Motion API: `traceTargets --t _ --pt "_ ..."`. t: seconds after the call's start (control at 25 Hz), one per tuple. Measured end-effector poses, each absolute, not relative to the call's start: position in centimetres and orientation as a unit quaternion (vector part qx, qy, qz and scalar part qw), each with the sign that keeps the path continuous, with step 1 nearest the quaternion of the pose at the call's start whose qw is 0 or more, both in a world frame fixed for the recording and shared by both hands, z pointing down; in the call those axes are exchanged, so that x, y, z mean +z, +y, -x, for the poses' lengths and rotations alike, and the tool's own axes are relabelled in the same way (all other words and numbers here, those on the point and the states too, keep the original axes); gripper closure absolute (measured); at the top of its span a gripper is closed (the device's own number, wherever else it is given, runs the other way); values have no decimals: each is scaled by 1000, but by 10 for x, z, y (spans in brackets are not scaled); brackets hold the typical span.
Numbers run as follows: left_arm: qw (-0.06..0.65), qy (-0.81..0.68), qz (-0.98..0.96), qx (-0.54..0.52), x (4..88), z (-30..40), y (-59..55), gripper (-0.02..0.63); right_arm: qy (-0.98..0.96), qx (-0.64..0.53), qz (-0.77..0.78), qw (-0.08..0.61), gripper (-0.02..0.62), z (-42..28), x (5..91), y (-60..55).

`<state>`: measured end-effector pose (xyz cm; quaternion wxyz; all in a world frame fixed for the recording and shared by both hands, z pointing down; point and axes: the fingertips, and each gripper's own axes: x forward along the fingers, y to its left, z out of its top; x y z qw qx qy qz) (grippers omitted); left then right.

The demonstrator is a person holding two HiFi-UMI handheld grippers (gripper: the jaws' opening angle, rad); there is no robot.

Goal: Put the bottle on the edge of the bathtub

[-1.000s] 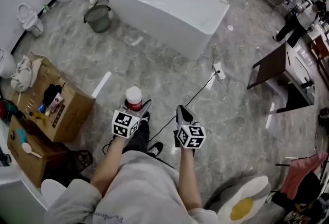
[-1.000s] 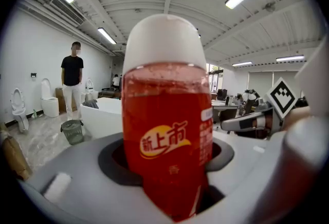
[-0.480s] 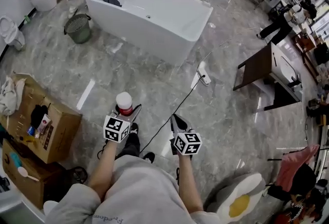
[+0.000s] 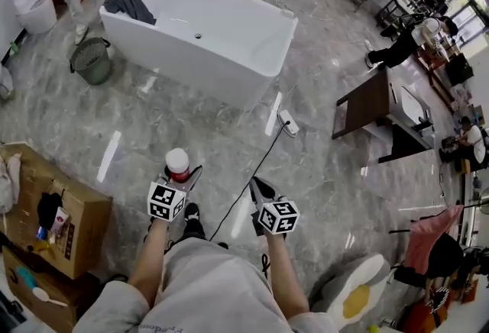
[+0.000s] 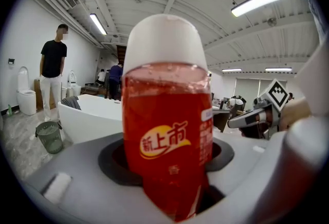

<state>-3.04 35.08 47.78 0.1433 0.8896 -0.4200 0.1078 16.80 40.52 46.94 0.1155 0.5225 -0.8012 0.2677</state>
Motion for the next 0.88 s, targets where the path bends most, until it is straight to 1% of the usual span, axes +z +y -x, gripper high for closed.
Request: traceTargets --t 0.28,0.56,0.88 --pt "133 -387 -904 123 484 58 319 275 -815 278 -497 109 594 -128 473 368" --pt "144 -390 -901 122 492 72 300 275 -800 257 -525 135 594 -126 477 340" --pt "147 -404 -894 125 494 85 270 275 -817 253 -498 144 594 -107 485 289"
